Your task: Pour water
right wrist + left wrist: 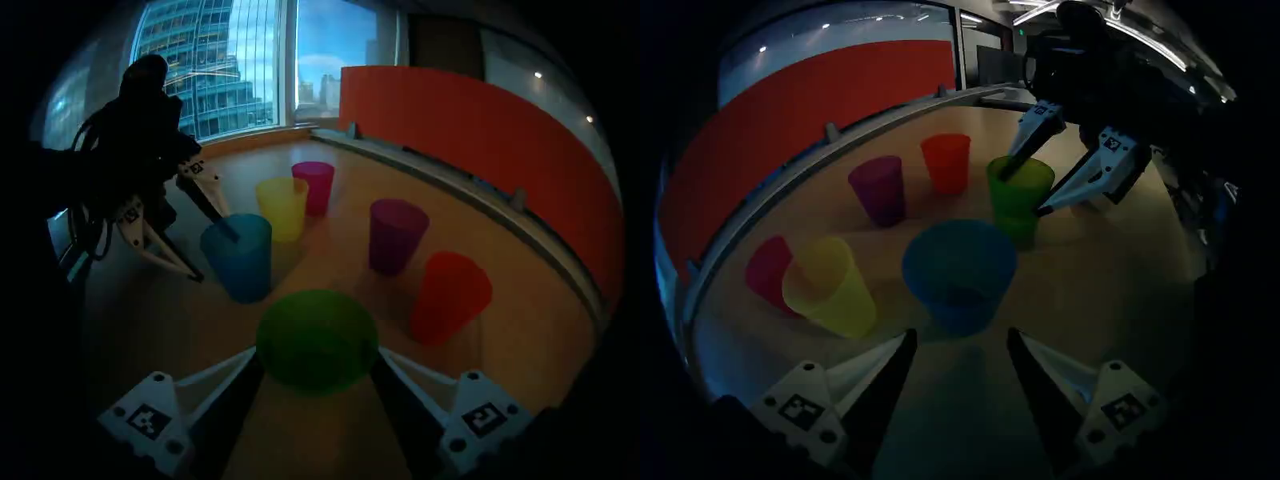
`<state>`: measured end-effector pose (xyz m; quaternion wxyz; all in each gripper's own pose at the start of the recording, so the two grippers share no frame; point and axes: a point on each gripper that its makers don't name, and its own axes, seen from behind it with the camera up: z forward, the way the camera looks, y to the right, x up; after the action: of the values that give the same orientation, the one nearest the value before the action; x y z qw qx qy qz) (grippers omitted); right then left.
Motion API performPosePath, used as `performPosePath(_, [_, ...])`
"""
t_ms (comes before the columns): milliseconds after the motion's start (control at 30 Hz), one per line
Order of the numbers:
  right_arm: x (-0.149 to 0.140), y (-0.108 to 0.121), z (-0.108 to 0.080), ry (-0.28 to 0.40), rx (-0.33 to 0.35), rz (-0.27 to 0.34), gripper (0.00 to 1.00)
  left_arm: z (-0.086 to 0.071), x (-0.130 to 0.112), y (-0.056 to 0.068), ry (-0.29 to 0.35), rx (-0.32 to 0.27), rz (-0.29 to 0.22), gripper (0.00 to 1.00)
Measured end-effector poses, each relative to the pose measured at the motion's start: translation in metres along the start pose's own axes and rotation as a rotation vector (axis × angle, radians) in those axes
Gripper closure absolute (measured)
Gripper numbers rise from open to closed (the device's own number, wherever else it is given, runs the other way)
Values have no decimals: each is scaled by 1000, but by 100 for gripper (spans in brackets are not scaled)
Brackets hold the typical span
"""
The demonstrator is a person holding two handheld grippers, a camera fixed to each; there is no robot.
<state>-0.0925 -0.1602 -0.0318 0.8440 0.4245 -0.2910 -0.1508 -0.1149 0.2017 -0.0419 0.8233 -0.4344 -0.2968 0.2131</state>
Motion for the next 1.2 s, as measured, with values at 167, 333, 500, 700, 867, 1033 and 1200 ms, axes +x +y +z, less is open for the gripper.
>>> performPosePath(167, [-2,-1,-4,-4,-3,5,0,-3,-1,0,2,6,-7,17])
performPosePath(333, [-7,-1,-10,-10,-19,5,0,-10,-4,-4,2,25,-19,17])
performPosePath(500, [-10,-1,-21,-1,-39,15,0,-21,-7,-10,12,57,-39,17])
performPosePath(700, [-13,-1,-40,17,-70,30,0,-39,-9,-16,35,104,-66,17])
performPosePath(867, [-16,-1,-58,32,-103,36,0,-58,-11,-21,58,156,-85,17])
performPosePath(1033, [-20,3,-76,50,-146,48,0,-76,-14,-29,78,211,-126,17])
performPosePath(1200, [-16,9,-94,85,-191,85,0,-94,-9,-39,123,260,-166,17])
